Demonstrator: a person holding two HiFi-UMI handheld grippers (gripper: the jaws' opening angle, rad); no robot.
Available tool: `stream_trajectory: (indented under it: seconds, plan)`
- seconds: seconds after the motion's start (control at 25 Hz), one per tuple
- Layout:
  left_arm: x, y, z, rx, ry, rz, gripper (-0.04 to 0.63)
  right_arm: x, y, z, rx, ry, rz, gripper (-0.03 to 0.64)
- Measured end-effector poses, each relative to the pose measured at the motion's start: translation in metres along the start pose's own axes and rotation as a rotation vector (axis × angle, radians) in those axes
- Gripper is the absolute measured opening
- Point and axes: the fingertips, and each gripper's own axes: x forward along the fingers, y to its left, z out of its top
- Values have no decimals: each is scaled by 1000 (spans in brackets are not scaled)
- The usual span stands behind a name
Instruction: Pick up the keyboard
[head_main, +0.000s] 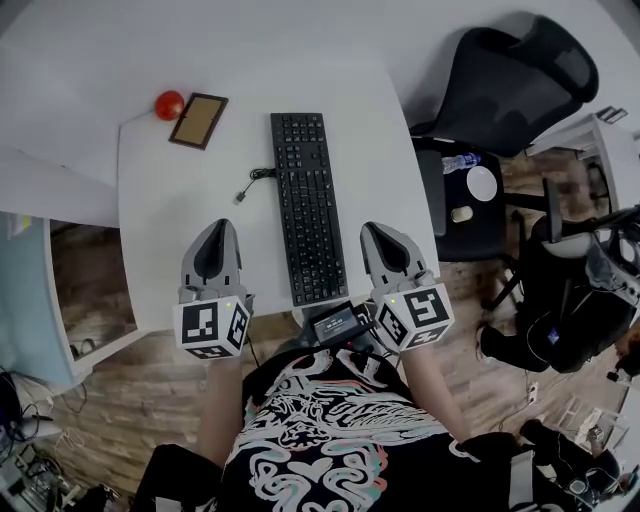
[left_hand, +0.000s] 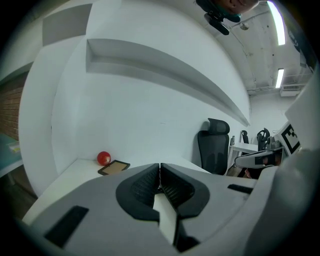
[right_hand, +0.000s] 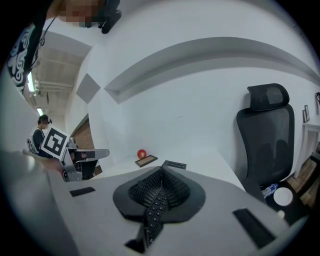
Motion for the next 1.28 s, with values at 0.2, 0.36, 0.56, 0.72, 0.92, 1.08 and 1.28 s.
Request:
stream_trajectory:
  seconds: [0.2,0.36,0.56,0.72,0.92,1.08,1.28]
  plan:
    - [22,3,-20,-19,55,-25,23,17,-6,-12,55,23,18,29]
    - [32,-3,-38,-46,95,-46,23,21,-19,-24,113,47,6,29]
    - [49,-11,-50,-43,133,-75,23,30,-32,-43,109,127,1,29]
    - [59,-16,-66,-46,189,-93,23,38,-36,-55,149,166,18,29]
    - [72,-19,-88,-76,259,-124,23,54,-41,-68,184,192,41,29]
    - [83,-22,-111,-110,331,-134,23,68,-46,-84,202,242,68,29]
    - [94,-26,-134,-162,403,-151,23,86,-56,-105,207,319,66,29]
